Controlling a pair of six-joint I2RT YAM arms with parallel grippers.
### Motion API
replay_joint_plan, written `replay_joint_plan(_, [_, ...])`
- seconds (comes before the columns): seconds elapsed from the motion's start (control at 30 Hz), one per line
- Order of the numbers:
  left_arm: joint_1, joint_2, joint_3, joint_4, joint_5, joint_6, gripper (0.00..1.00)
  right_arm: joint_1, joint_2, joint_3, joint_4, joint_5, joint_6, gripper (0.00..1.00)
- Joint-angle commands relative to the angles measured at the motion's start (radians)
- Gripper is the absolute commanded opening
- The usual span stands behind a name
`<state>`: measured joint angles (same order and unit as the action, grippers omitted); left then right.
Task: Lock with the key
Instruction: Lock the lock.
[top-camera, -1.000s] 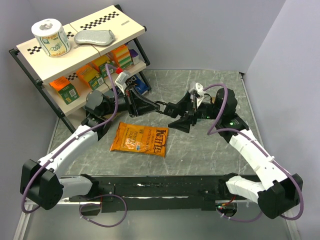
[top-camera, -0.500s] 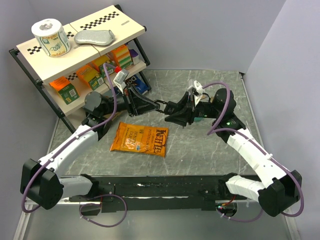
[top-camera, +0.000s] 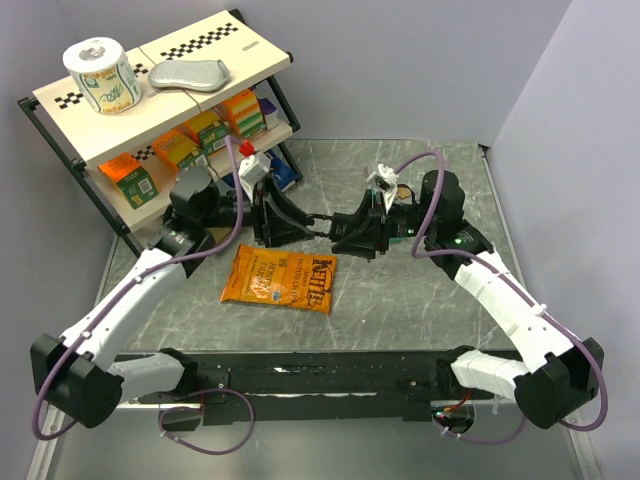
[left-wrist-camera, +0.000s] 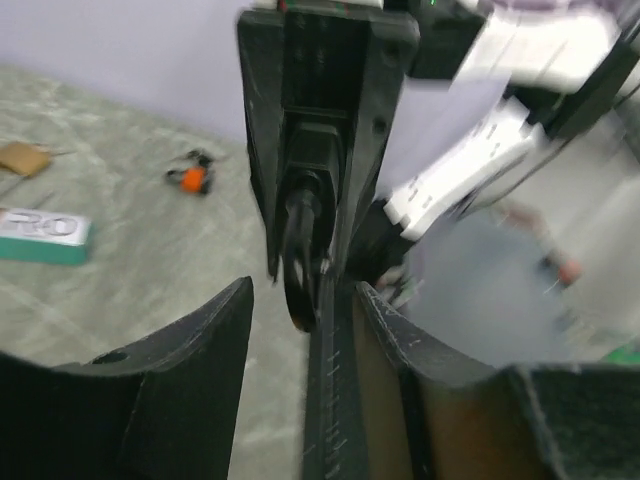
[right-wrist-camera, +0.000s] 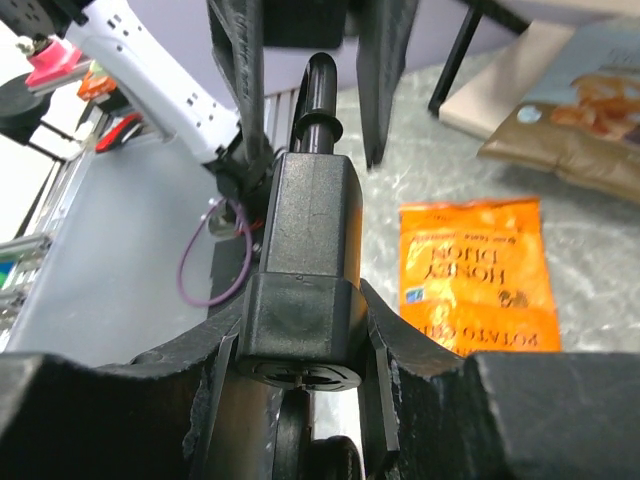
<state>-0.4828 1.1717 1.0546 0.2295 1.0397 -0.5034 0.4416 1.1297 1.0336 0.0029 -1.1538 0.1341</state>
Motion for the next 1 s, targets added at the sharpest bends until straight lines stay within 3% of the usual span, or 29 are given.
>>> replay_joint_plan(0.0, [0.003,-0.053,0.116,-0.479,0.074,0.537,0.49,-0.009,-0.053,0.095,-0.133,-0.064,-0.122,0.0])
replay_joint_plan(0.1, [0.003,-0.05,0.12,-0.471,0.097,0.543,0.48,-0.004,-0.059,0.103,-0.178,-0.067,-0.169,0.0])
replay_joint_plan(0.27, [-0.003,-0.043,0.079,-0.325,0.135,0.35,0.45,-0.001,-0.053,0.123,-0.213,-0.066,-0.203,0.0])
replay_joint_plan(0.63, [-0.068,-0.023,0.062,-0.237,0.086,0.267,0.41,0.019,-0.041,0.137,-0.202,-0.073,-0.208,0.0])
replay_joint_plan(0.73, [-0.082,-0.023,0.051,-0.197,0.077,0.249,0.34,0.026,-0.036,0.146,-0.214,-0.075,-0.212,0.0])
replay_joint_plan(0.87, [-0.082,-0.023,0.062,-0.209,0.066,0.273,0.11,0.031,-0.038,0.138,-0.216,-0.078,-0.211,0.0])
replay_joint_plan(0.97, [-0.083,-0.014,0.065,-0.225,0.074,0.286,0.01,0.032,-0.039,0.134,-0.199,-0.084,-0.191,0.0])
